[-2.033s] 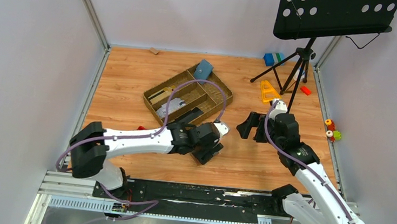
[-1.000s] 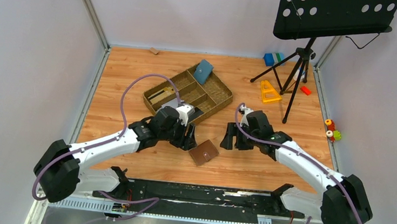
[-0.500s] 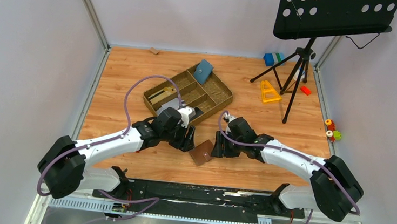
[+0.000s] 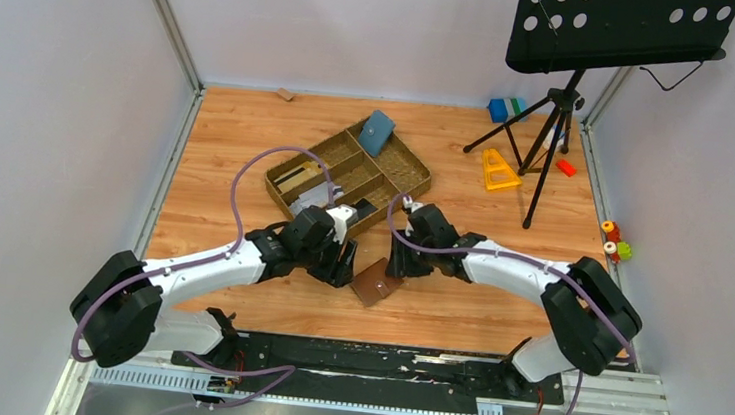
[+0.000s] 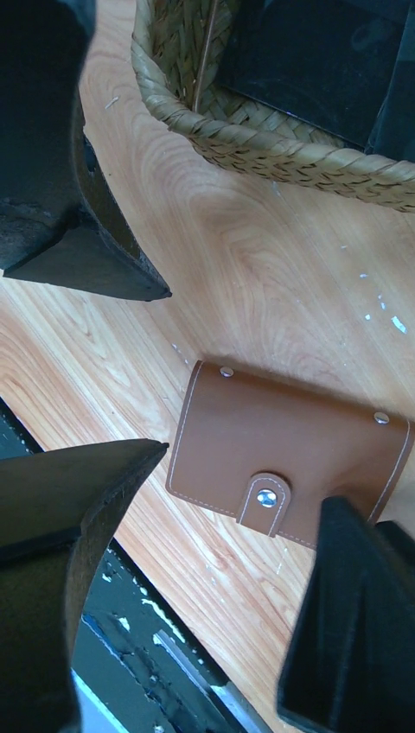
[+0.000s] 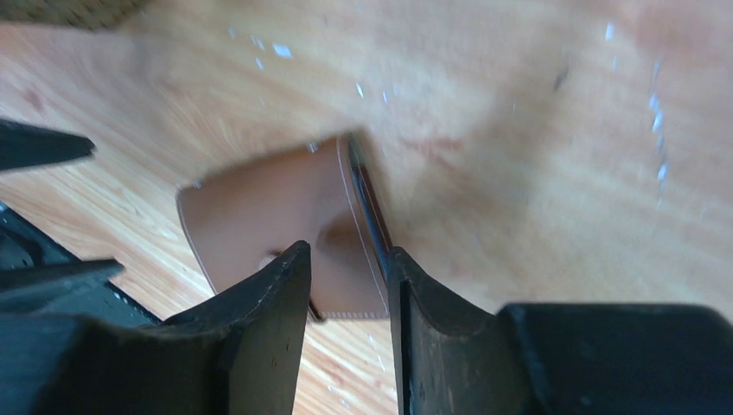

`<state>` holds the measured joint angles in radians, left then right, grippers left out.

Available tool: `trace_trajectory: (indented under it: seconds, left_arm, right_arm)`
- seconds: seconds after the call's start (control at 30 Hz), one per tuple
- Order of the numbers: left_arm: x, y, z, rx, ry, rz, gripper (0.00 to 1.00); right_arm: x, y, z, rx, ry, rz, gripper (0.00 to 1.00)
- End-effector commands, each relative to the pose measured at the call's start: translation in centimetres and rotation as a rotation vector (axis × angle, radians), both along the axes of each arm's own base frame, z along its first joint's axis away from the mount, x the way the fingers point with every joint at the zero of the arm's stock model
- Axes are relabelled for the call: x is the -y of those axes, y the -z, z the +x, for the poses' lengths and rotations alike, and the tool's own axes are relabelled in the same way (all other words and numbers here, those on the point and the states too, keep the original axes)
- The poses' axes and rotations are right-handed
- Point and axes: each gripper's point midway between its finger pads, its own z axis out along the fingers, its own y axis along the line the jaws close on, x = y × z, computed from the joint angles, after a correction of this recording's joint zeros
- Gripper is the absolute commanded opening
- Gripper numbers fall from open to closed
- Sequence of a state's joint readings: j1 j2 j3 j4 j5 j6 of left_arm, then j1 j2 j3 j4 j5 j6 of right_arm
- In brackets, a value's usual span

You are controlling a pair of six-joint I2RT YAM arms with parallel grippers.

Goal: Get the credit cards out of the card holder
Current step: Open the card holder at the center of the board.

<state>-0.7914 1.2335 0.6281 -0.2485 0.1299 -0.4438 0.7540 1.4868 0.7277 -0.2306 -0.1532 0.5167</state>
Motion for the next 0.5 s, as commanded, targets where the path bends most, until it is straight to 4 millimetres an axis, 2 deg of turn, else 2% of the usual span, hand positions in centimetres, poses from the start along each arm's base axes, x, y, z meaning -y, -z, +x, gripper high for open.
trace_trajectory:
  seconds: [0.0, 0.13, 0.23, 0.33, 0.47]
  left_arm:
    - [0.2, -1.1, 0.4, 0.041, -0.007, -0.043, 0.67]
    - [0.3, -1.4, 0.1, 0.043, -0.005, -0.063, 0.67]
    - [0.3, -1.4, 0.1, 0.046, -0.007, -0.067, 0.67]
    - [0.5, -1.5, 0.1, 0.059, 0.005, -0.074, 0.67]
    - [0.7, -1.6, 0.0, 0.068, 0.013, -0.083, 0.67]
  right_arm:
    - [-2.3, -3.0, 4.1, 0.127, -0.035, 0.056, 0.38]
    - [-2.5, -4.7, 4.6, 0.169, -0.055, 0.082, 0.41]
    - [-1.8, -5.6, 4.0, 0.190, -0.055, 0.088, 0.49]
    - [-0.8, -5.8, 2.8, 0.180, -0.028, 0.101, 0.57]
    - [0.2, -4.8, 0.5, 0.124, 0.014, 0.150, 0.61]
